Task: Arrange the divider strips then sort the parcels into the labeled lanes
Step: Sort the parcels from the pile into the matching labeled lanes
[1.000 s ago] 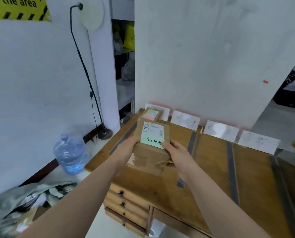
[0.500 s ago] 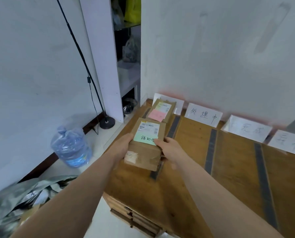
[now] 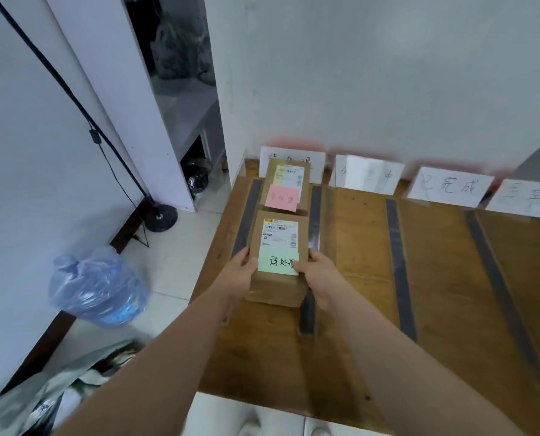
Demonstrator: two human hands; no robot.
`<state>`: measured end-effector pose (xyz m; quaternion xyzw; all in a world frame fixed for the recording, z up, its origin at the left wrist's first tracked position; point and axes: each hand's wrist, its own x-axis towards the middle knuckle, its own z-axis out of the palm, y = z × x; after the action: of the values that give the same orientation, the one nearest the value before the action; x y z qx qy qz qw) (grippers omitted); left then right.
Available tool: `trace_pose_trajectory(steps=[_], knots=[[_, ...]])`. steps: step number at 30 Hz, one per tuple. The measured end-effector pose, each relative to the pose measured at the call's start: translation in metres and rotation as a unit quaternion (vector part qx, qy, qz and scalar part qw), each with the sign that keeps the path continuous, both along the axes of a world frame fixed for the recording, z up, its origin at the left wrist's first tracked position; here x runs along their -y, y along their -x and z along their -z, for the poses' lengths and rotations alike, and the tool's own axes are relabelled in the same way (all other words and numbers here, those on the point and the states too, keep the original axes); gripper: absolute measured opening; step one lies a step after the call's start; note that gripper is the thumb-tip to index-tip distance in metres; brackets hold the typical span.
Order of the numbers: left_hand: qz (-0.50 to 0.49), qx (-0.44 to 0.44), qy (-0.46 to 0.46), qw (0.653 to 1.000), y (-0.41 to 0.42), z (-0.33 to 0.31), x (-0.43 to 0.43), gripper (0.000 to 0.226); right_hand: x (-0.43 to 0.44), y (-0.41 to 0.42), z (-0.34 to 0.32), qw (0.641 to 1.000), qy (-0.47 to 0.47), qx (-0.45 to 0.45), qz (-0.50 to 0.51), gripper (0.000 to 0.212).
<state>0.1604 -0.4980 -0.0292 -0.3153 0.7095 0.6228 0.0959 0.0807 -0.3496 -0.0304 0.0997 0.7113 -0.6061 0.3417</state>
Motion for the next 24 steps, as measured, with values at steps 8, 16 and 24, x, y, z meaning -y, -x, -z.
trace_pose_trajectory(steps=[8,16,24], knots=[[0.004,0.001,-0.005,1.000,0.016,0.021,0.011,0.048,0.012,0.003,0.024,0.998,-0.031,-0.031,0.033,0.044],[-0.008,-0.003,-0.010,1.000,0.023,0.028,0.014,0.047,0.019,0.003,0.031,0.996,-0.048,-0.061,0.033,0.046],[-0.015,0.009,0.010,1.000,0.023,0.025,0.012,0.048,0.021,0.003,0.030,0.995,-0.062,-0.075,0.028,0.047]])
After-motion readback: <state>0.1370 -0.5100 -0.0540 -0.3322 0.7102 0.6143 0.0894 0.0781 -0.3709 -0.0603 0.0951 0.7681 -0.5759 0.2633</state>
